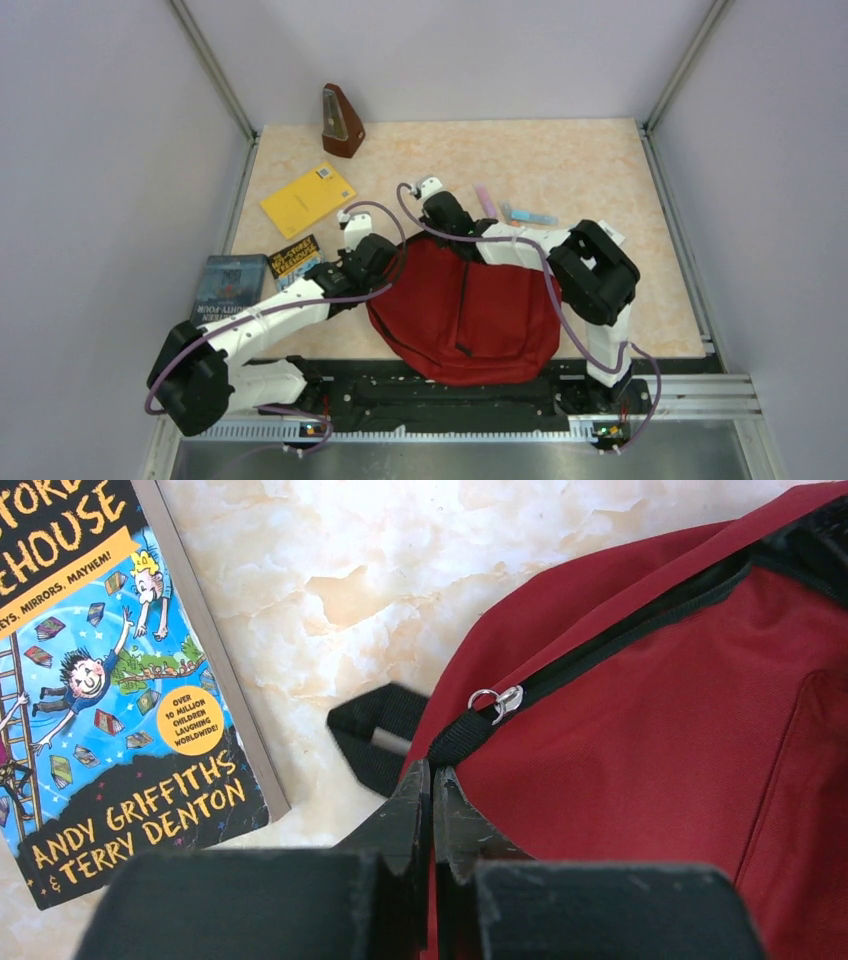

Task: Pack the student bag
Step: Unzip the student bag at the center of the board.

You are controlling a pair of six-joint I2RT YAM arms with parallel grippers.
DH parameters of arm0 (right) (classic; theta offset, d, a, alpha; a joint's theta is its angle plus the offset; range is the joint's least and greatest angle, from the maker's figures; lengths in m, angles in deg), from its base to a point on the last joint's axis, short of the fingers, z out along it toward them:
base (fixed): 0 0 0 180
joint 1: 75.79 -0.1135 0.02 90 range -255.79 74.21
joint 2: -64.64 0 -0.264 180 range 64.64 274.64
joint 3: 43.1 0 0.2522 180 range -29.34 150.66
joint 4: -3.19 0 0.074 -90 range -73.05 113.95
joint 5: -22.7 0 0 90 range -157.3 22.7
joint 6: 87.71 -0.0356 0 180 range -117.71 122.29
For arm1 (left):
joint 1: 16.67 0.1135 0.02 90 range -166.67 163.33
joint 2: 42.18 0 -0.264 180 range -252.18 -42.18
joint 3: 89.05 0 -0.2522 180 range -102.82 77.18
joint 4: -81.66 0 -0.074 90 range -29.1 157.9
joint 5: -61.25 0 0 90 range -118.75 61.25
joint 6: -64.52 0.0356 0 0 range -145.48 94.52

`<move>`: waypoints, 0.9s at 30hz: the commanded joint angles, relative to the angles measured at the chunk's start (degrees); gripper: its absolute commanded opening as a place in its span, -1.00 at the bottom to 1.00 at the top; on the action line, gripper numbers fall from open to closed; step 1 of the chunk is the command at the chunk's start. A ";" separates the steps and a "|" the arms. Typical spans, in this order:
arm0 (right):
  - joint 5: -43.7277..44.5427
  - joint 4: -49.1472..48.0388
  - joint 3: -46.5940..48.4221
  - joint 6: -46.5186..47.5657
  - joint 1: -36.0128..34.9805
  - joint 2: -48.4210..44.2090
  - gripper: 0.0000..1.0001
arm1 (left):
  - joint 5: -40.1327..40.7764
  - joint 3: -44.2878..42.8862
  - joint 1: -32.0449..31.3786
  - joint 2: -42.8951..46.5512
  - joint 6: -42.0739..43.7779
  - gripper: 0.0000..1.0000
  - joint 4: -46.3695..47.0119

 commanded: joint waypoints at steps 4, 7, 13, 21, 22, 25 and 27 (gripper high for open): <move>10.94 4.25 3.29 -3.94 4.55 -3.53 -1.00 | 0.43 1.69 0.21 3.34 -1.42 -1.00 -1.54; 12.63 6.23 4.19 -5.67 6.08 -3.57 -1.00 | 0.23 2.15 0.21 3.97 -1.92 -1.00 -1.61; 12.64 9.10 4.78 -10.02 9.22 -4.64 -1.00 | -0.58 3.16 0.21 5.33 -2.70 -1.00 -1.33; 2.65 7.70 3.46 -5.16 9.79 -7.01 -1.00 | -2.36 4.82 0.20 5.77 -2.34 -1.00 1.01; 0.00 7.40 3.15 -3.82 9.79 -7.94 -1.00 | -2.73 4.98 0.20 5.84 -2.12 -1.00 1.42; -7.71 6.83 2.13 -0.97 9.78 -11.86 -0.48 | -3.43 5.31 0.21 6.30 -1.70 -1.00 2.59; -11.93 5.94 0.98 0.03 9.76 -14.99 0.02 | -3.59 5.51 0.20 6.67 -1.38 -1.00 3.13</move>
